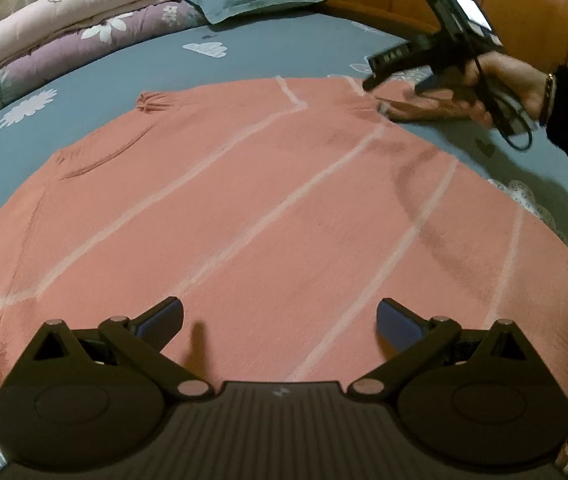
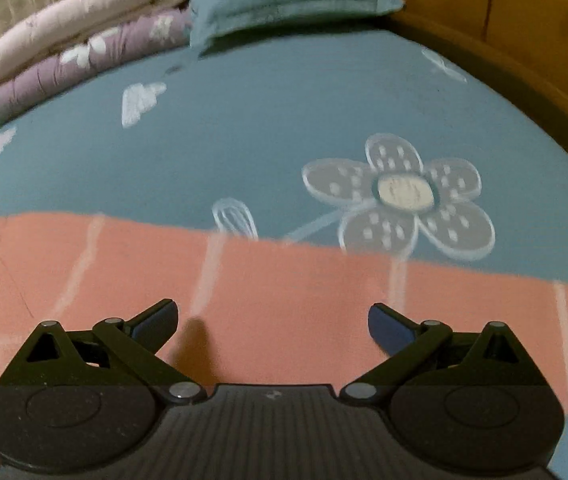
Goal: Fold clothes
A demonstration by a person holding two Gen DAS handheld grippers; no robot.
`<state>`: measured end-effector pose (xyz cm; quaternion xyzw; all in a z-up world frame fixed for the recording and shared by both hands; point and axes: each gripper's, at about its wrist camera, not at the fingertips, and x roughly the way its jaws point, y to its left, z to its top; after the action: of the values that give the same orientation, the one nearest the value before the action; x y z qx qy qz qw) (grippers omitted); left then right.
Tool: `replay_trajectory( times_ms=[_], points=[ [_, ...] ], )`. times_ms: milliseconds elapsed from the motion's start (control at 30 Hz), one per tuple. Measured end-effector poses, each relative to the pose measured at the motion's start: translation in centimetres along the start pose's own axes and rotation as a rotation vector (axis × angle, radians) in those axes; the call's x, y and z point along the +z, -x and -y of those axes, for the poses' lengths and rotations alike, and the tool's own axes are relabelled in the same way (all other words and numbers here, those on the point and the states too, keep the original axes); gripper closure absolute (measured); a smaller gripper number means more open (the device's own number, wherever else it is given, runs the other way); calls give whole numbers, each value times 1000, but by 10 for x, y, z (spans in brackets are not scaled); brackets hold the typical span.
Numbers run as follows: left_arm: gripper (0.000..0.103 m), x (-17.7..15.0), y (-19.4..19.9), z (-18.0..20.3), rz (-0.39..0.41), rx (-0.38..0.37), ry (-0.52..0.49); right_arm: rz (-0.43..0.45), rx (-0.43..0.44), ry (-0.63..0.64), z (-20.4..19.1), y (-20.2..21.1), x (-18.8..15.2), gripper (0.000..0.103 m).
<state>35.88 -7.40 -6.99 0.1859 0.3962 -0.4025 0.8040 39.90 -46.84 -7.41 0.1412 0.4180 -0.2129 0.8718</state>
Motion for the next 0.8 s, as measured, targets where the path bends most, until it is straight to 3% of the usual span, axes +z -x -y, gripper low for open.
replay_trajectory(
  times_ms=[133, 267, 400, 500, 667, 800],
  points=[
    [1, 2, -7, 1, -16, -7, 2, 79, 0, -25, 25, -10, -3, 0],
    [1, 6, -6, 3, -1, -13, 3, 96, 23, -110, 59, 8, 6, 0],
    [1, 8, -10, 0, 5, -28, 24, 143, -113, -154, 111, 40, -6, 0],
    [1, 11, -16, 1, -1, -23, 22, 129, -225, -208, 151, 44, -17, 0],
    [1, 17, -26, 8, -26, -34, 14, 111, -222, -181, 185, 24, -30, 0],
    [1, 21, -34, 12, -38, -35, 6, 113, -224, -135, 202, 14, -19, 0]
  ],
)
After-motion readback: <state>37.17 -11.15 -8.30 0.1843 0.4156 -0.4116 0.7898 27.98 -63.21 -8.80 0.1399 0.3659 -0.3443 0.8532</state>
